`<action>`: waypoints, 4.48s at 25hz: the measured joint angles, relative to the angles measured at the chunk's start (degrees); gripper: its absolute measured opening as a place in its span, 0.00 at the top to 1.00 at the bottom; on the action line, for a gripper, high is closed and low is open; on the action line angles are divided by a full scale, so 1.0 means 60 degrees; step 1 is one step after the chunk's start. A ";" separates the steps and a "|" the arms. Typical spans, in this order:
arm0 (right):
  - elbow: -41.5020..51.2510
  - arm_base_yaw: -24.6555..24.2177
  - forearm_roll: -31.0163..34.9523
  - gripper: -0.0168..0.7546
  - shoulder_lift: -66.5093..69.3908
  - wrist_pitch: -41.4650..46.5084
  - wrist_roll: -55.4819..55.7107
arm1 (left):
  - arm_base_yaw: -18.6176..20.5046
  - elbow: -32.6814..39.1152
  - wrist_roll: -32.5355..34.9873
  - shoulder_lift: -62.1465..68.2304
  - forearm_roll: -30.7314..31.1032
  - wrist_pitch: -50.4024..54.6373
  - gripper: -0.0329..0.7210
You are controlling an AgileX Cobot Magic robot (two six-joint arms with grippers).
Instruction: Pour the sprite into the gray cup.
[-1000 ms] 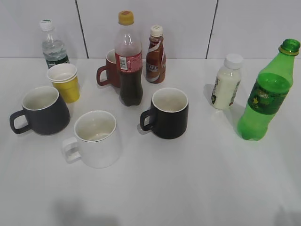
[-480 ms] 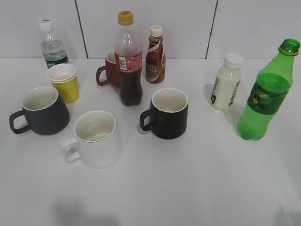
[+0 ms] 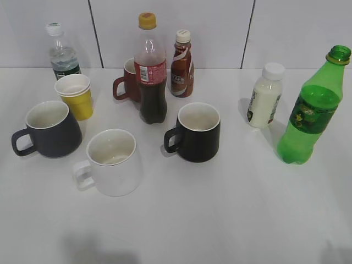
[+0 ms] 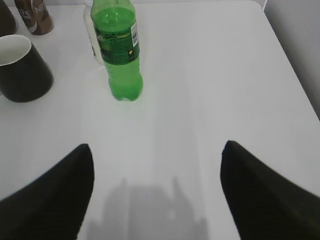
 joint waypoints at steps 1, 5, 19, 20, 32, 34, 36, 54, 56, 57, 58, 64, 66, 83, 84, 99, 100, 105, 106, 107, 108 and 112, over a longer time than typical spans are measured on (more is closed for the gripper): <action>0.0000 0.0000 0.0000 0.21 0.0000 0.0000 0.0000 | 0.0009 0.0122 0.0000 0.0577 0.0079 -0.0887 0.64; 0.0000 0.0000 0.0008 0.21 0.0000 0.0000 0.0000 | 0.0026 0.0430 0.0000 0.3481 0.0236 -0.3134 0.64; 0.0000 0.0000 0.0008 0.21 0.0000 0.0000 0.0000 | 0.0083 0.3570 0.0000 1.0219 0.0260 -1.1326 0.60; 0.0000 0.0000 0.0008 0.21 0.0000 0.0000 0.0000 | 0.0083 0.3570 0.0000 1.0618 0.0272 -1.1581 0.58; 0.0000 0.0000 0.0008 0.21 0.0000 0.0000 0.0000 | 0.0083 0.3489 0.0372 1.3717 0.0950 -1.3018 0.45; 0.0000 0.0000 0.0008 0.21 0.0000 0.0000 0.0000 | 0.0083 0.3478 0.0448 1.4039 0.1183 -1.3018 0.45; 0.0000 0.0000 0.0008 0.21 0.0000 0.0000 0.0000 | 0.0083 0.3468 0.0448 1.4290 0.1237 -1.3018 0.45; 0.0000 0.0000 0.0008 0.21 0.0000 0.0000 0.0002 | 0.0083 0.1784 0.0448 1.6295 0.0863 -1.3055 0.45; 0.0000 0.0000 0.0008 0.21 0.0000 0.0000 0.0002 | 0.0083 0.1586 0.0448 1.6309 0.0695 -1.3055 0.47; 0.0000 0.0000 0.0008 0.21 0.0000 0.0000 0.0002 | 0.0083 0.1475 0.0448 1.6309 0.0613 -1.3055 0.48; 0.0000 0.0000 0.0008 0.21 0.0000 0.0000 0.0002 | 0.0083 0.1355 0.0448 1.6327 0.0613 -1.3034 0.49; 0.0000 0.0000 0.0008 0.21 0.0000 0.0000 0.0002 | 0.0083 0.0498 0.0448 1.6690 0.0680 -1.2982 0.56; 0.0000 0.0000 0.0021 0.21 0.0000 0.0000 -0.0008 | 0.0083 0.0345 0.0448 1.6812 0.0688 -1.3011 0.58; -0.0036 0.0000 0.0772 0.21 0.0000 -0.0144 -0.0091 | 0.0089 -0.0062 0.0504 1.7157 0.0916 -1.2896 0.88; -0.0094 0.0000 0.0862 0.21 0.0009 -0.0368 -0.0133 | 0.0089 0.0026 0.0512 1.6956 0.0944 -1.2727 0.88; 0.1527 0.0094 0.0905 0.21 0.7947 -1.1870 -0.0400 | 0.0089 0.1106 0.0448 1.2674 0.1196 -1.2197 0.89; 0.1670 0.0191 0.0905 0.21 0.8504 -1.1961 -0.0272 | 0.0089 0.1115 0.0448 1.2500 0.1218 -1.2130 0.89; 0.2475 0.0740 0.0783 0.21 0.9783 -1.3257 -0.0125 | 0.0089 0.1122 0.0448 1.2117 0.1380 -1.1998 0.89; 0.2569 0.0771 0.0673 0.21 1.0118 -1.3603 -0.0169 | 0.0089 0.1122 0.0397 1.2106 0.1453 -1.1998 0.89; 0.2610 0.0780 0.0578 0.21 1.0411 -1.3983 -0.0198 | 0.0089 0.1122 0.0397 1.2106 0.1514 -1.1998 0.89; 0.2631 0.0780 0.0493 0.21 1.0780 -1.4340 -0.0202 | 0.0089 0.1122 0.0397 1.2106 0.1558 -1.1998 0.89; 0.2656 0.0780 0.0378 0.21 1.2159 -1.5785 -0.0202 | 0.0089 0.1122 0.0397 1.2106 0.1698 -1.1998 0.89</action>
